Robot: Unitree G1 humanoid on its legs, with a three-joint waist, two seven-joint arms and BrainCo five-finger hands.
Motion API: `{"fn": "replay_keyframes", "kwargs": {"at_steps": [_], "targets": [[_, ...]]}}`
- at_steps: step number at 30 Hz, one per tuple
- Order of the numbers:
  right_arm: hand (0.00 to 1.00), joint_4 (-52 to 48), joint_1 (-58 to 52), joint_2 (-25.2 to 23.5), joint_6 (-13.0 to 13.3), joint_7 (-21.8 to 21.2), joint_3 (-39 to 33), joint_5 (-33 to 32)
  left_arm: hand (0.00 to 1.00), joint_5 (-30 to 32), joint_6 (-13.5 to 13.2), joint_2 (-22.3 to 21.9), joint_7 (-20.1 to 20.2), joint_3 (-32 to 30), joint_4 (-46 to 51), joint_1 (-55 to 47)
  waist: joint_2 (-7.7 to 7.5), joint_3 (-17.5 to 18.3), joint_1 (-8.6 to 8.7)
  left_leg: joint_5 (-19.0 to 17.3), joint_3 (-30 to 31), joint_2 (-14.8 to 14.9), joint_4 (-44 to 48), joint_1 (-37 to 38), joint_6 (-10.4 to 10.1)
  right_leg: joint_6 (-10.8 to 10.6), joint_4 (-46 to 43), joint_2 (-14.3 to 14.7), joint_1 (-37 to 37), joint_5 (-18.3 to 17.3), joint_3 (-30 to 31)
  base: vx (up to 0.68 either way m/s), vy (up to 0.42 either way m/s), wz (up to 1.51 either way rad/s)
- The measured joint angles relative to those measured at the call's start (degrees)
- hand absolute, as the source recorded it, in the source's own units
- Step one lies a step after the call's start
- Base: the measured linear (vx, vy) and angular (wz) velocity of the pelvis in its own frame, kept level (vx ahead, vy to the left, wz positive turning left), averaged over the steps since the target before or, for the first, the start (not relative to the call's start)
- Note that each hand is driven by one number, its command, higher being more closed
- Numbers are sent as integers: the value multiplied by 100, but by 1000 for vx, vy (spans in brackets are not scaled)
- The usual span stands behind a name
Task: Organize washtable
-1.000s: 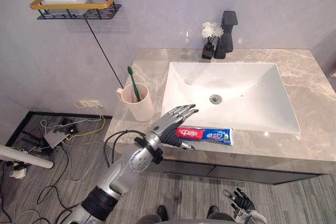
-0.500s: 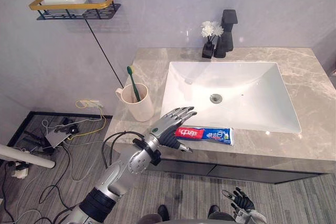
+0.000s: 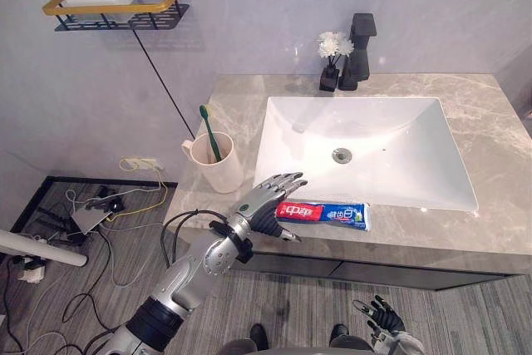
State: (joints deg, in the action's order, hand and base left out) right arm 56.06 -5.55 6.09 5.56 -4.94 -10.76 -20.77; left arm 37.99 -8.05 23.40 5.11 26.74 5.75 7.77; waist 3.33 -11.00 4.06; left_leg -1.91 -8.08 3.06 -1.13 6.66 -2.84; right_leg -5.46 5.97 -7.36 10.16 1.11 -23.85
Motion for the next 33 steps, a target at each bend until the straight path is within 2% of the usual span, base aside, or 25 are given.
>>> {"fn": "replay_keyframes", "kwargs": {"at_steps": [1, 2, 13, 18, 33], "targets": [[0, -42, 0, 0, -36, 2, 0, 0, 0, 2, 1, 2, 0, -1, -31, 13, 0, 0, 3, 0, -1, 0, -4, 0, 0, 0, 0, 0, -2, 0, -1, 0, 0, 0], [0, -70, 0, 0, -49, 3, -1, 2, 100, 4, 1, 1, 0, 0, -56, 17, 0, 0, 5, 0, -2, 0, -5, 0, 0, 0, 0, 0, -2, 0, -2, 0, 0, 0], [0, -122, 6, 1, -94, 5, -1, 4, 100, 65, 51, 24, -36, -67, -212, 222, -33, -31, 12, -1, -16, 5, -12, -9, -2, 0, 2, 4, -23, 0, 5, 0, 0, 0], [0, -137, 14, -1, -100, 7, -2, 2, 100, 100, 65, 29, -50, -266, -214, 359, -38, -44, 142, -6, -48, 7, -51, -4, -8, -1, 1, 6, -48, 0, 22, 2, 1, -2], [0, -246, 8, -3, -100, 23, -4, 2, 100, 86, 78, 43, -24, -251, -245, 235, -19, -126, 137, -7, -66, 2, -41, 11, -10, 2, 3, -1, -42, 19, 36, 0, 0, 0]]}}
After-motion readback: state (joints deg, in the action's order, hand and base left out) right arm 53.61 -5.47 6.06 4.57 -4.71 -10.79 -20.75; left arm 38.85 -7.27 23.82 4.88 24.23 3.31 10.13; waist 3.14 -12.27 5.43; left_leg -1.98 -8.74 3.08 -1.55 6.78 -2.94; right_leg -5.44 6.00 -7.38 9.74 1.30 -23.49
